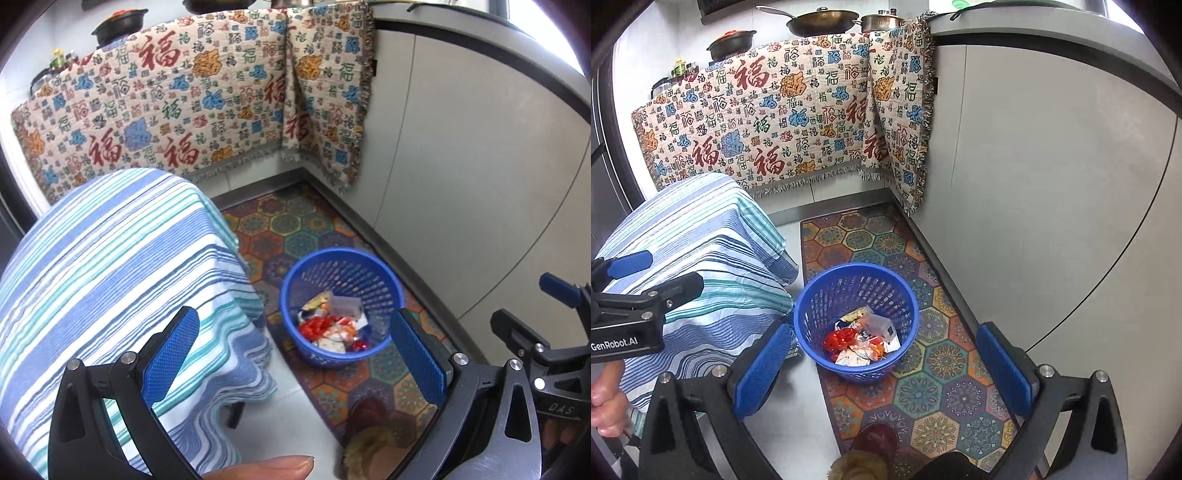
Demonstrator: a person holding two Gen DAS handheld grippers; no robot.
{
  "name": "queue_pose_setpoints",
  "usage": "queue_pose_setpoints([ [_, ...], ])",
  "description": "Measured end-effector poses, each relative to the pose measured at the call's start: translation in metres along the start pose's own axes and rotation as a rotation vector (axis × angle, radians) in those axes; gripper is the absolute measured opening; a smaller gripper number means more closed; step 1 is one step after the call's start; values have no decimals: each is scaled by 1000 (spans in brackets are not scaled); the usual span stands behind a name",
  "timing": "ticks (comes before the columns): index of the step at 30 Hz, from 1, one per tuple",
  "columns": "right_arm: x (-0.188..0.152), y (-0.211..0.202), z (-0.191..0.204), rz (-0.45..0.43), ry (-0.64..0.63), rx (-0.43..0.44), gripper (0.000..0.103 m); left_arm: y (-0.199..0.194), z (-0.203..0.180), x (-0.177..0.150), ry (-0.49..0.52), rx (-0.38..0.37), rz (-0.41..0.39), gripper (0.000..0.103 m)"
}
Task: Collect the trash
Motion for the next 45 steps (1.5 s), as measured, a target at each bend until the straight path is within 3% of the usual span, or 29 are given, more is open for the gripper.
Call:
queue_pose_setpoints([
  [45,-6,12,-3,51,3,8,102,9,0,-4,37,28,32,102],
])
Point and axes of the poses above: each gripper's, at about its wrist camera, not at the fingertips, and y roughly the way its jaws point, z to its left, x to its top, the point moved 9 cm from there along y, roughly the way its jaws point, and after that the axes turned 9 degrees about -z, right-handed, at the moved point
